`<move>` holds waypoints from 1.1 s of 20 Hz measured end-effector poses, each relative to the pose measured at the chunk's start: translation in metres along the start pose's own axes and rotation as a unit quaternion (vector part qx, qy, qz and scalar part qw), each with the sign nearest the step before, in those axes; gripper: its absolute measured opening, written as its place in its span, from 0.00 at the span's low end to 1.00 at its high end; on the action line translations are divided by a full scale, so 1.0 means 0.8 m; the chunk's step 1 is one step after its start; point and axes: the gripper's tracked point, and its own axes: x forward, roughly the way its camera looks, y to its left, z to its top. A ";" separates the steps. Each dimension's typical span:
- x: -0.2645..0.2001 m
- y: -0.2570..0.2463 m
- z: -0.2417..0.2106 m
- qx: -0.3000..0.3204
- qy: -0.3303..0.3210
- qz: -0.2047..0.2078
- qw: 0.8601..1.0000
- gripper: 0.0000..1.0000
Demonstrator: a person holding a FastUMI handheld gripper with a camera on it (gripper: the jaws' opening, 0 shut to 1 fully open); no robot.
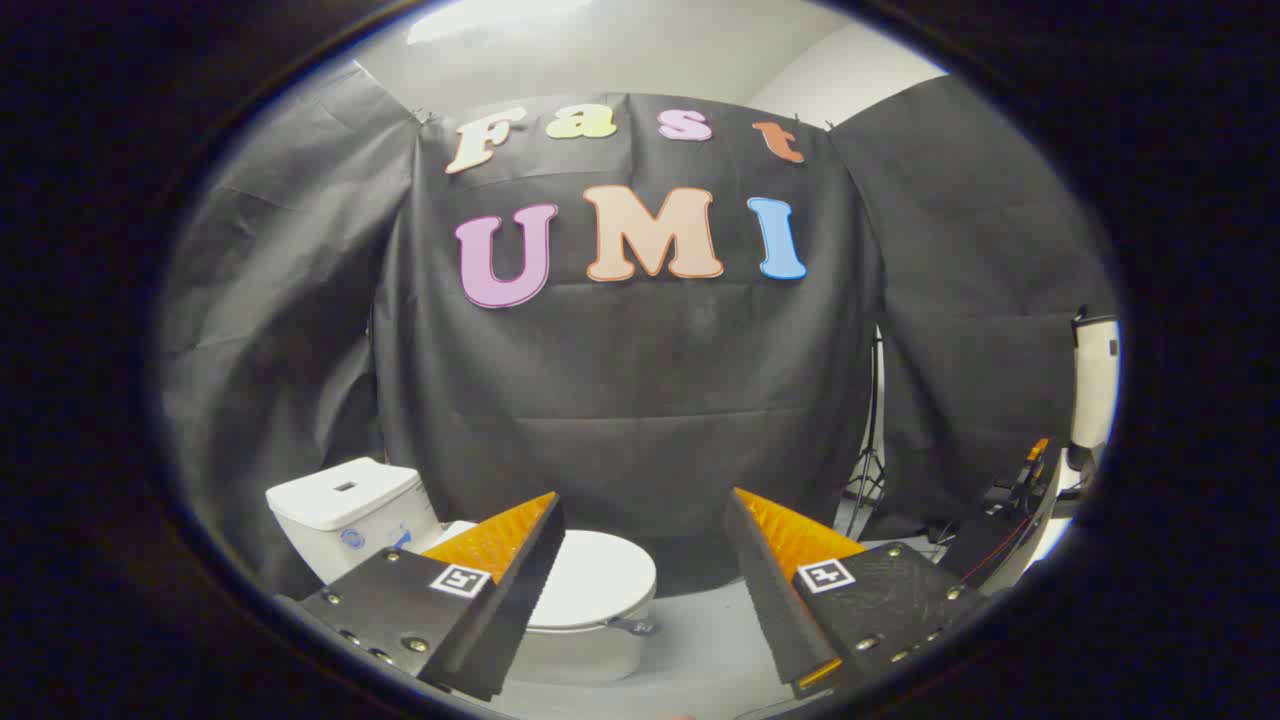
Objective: Open the toilet lid.
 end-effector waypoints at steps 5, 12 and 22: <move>0.001 0.001 0.001 0.004 -0.002 0.002 1.000 0.96; 0.004 0.003 -0.002 0.004 0.003 0.005 1.000 0.96; 0.005 0.000 -0.008 0.010 0.010 0.003 1.000 0.96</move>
